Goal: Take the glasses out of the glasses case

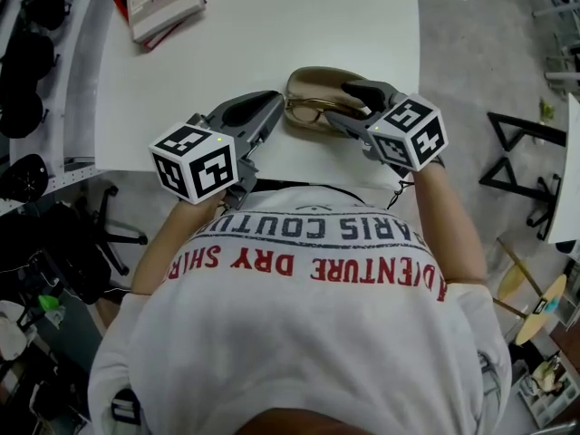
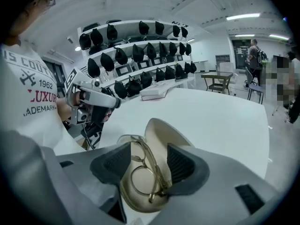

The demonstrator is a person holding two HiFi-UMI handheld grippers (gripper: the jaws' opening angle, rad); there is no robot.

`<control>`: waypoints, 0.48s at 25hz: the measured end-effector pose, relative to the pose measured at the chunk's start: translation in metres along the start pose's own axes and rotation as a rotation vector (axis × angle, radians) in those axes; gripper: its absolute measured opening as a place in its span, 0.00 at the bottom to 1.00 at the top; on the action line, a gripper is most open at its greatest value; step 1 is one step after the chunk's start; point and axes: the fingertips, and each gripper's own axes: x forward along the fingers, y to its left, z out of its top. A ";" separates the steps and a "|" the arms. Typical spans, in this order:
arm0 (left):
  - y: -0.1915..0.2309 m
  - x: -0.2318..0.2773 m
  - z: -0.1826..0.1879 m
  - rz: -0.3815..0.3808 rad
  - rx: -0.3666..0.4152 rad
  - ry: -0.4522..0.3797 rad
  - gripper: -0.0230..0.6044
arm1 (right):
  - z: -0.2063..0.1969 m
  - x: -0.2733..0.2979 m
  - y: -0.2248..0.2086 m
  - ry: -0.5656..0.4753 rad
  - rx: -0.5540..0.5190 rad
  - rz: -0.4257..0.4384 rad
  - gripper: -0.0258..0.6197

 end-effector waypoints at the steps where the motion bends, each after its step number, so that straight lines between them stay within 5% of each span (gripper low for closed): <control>1: 0.001 0.001 -0.001 0.001 -0.002 0.001 0.11 | -0.002 0.002 -0.002 0.012 -0.005 0.001 0.42; 12: 0.019 0.009 -0.011 0.012 -0.047 0.005 0.11 | -0.016 0.026 -0.002 0.117 -0.078 0.040 0.33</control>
